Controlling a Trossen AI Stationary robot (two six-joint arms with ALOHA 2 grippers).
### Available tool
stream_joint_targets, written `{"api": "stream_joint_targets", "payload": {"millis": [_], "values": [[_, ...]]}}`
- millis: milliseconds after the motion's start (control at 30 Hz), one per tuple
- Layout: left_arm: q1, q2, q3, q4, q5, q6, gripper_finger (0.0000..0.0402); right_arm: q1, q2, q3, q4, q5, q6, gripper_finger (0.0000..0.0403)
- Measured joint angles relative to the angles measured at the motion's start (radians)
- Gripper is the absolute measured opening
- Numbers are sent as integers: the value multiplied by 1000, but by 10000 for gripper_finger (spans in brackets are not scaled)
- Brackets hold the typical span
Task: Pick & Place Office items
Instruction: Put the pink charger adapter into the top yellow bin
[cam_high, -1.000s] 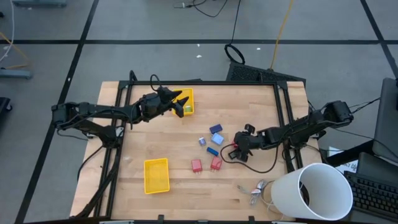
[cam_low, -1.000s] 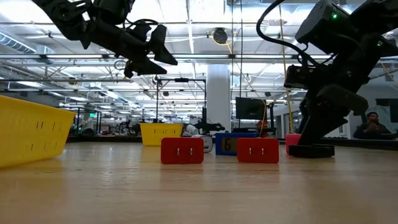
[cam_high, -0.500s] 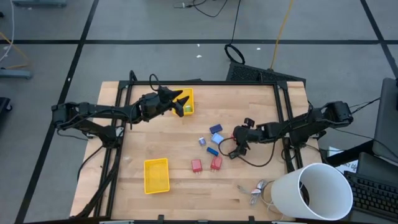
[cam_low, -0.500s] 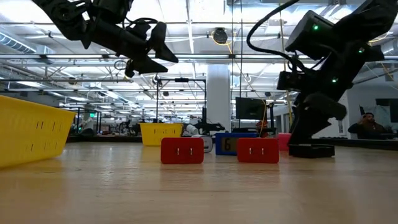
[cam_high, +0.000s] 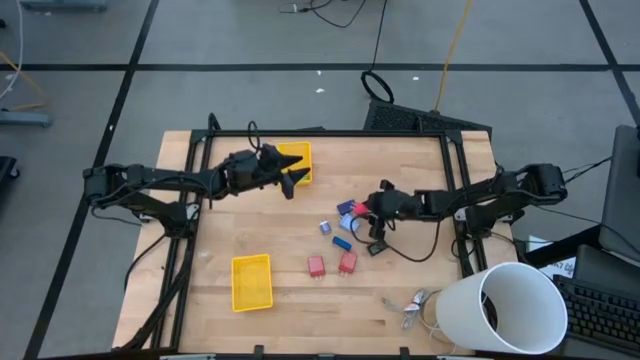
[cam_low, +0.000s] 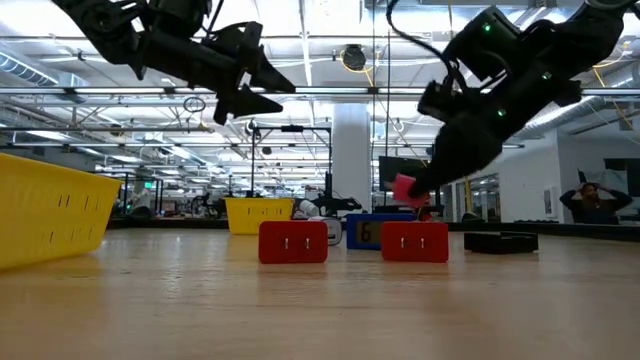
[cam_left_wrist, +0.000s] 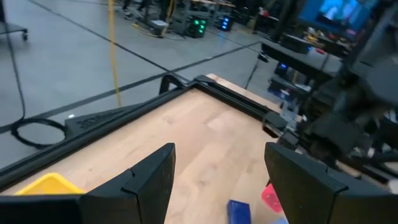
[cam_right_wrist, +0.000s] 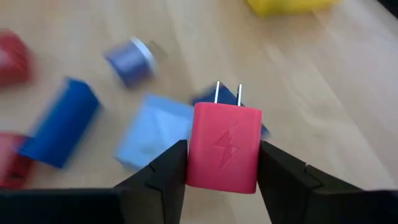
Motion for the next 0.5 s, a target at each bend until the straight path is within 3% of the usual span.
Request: {"api": "stream_joint_targets", "payload": {"millis": [300, 500], "values": [[-75, 3, 0, 1, 2, 108, 251, -17, 0, 0, 294, -179, -77, 159], [-136, 3, 0, 14, 13, 127, 250, -36, 0, 0, 446, -240, -78, 153]]}}
